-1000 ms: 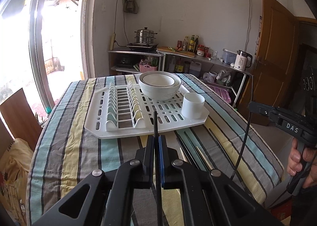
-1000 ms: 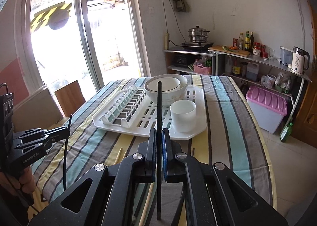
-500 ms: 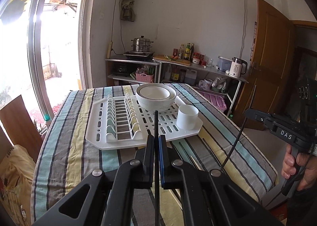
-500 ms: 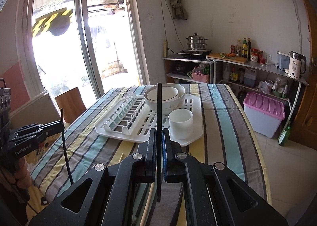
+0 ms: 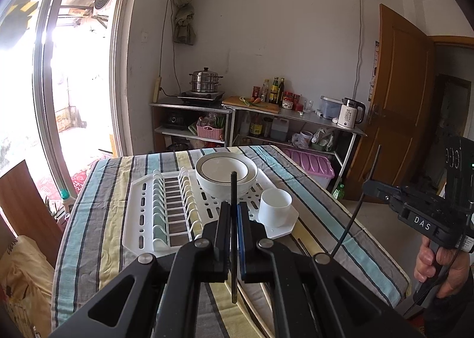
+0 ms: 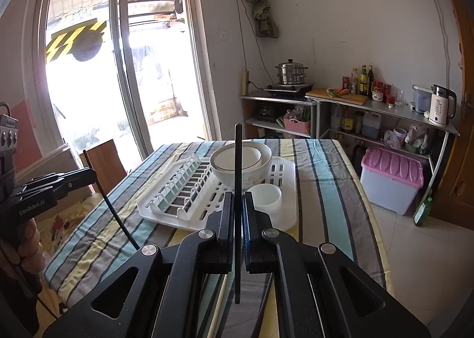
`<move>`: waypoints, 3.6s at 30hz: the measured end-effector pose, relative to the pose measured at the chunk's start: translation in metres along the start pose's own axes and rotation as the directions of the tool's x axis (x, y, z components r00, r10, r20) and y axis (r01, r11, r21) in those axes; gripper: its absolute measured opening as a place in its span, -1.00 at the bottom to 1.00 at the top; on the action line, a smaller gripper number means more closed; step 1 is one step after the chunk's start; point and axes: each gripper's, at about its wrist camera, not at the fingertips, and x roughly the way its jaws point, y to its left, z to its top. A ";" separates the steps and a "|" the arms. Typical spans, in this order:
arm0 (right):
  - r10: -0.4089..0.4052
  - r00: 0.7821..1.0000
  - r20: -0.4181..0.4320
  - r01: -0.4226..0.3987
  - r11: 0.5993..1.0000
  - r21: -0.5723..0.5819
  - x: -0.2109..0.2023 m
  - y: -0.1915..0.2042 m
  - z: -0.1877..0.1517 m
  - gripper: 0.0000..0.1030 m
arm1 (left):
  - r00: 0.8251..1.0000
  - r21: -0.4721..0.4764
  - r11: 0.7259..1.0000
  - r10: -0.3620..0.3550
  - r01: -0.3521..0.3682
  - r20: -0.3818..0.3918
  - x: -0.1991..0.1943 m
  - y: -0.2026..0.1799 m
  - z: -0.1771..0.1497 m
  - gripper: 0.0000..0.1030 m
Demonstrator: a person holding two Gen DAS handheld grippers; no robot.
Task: Organize utensils
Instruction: 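Lift both black chopsticks upright and carry them over the white cup, then lower the chopsticks into the white cup and open both tools, then move both tools back down to the chopsticks on the cloth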
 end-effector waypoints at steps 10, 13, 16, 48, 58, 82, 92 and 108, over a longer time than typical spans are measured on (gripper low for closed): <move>-0.010 1.000 0.023 0.010 1.000 -0.007 0.021 -0.009 0.040 -0.91 | 0.997 0.008 0.997 -0.078 0.078 0.024 0.043 -0.016 0.063 -0.92; -0.009 1.000 0.028 0.009 1.000 -0.002 0.030 -0.012 0.051 -0.91 | 0.996 0.014 0.996 -0.089 0.089 0.027 0.057 -0.023 0.080 -0.92; -0.005 0.999 0.041 0.004 1.000 0.010 0.038 -0.019 0.063 -0.91 | 0.994 0.011 0.994 -0.107 0.107 0.035 0.070 -0.027 0.096 -0.93; 0.006 0.998 -0.065 0.004 0.989 0.151 0.145 -0.080 0.060 -0.91 | 0.982 -0.114 0.983 -0.155 0.142 -0.106 0.234 -0.019 0.096 -0.92; -0.045 0.995 -0.092 0.063 0.977 0.206 0.150 -0.103 0.053 -0.87 | 0.984 -0.163 0.983 -0.111 0.089 -0.137 0.239 0.013 0.087 -0.90; -0.033 0.997 -0.072 0.042 0.991 0.124 0.081 -0.070 0.015 -0.66 | 0.995 -0.018 1.000 -0.023 0.022 -0.097 0.147 -0.004 0.024 -0.85; -0.023 0.998 -0.059 0.027 0.997 0.071 0.020 -0.032 -0.042 -0.66 | 0.993 -0.005 1.000 -0.017 0.017 -0.113 0.071 -0.014 -0.066 -0.85; 0.001 0.992 -0.124 0.008 0.997 0.074 -0.002 -0.016 -0.100 -0.66 | 0.986 -0.037 0.999 -0.027 0.021 -0.166 0.037 -0.020 -0.121 -0.85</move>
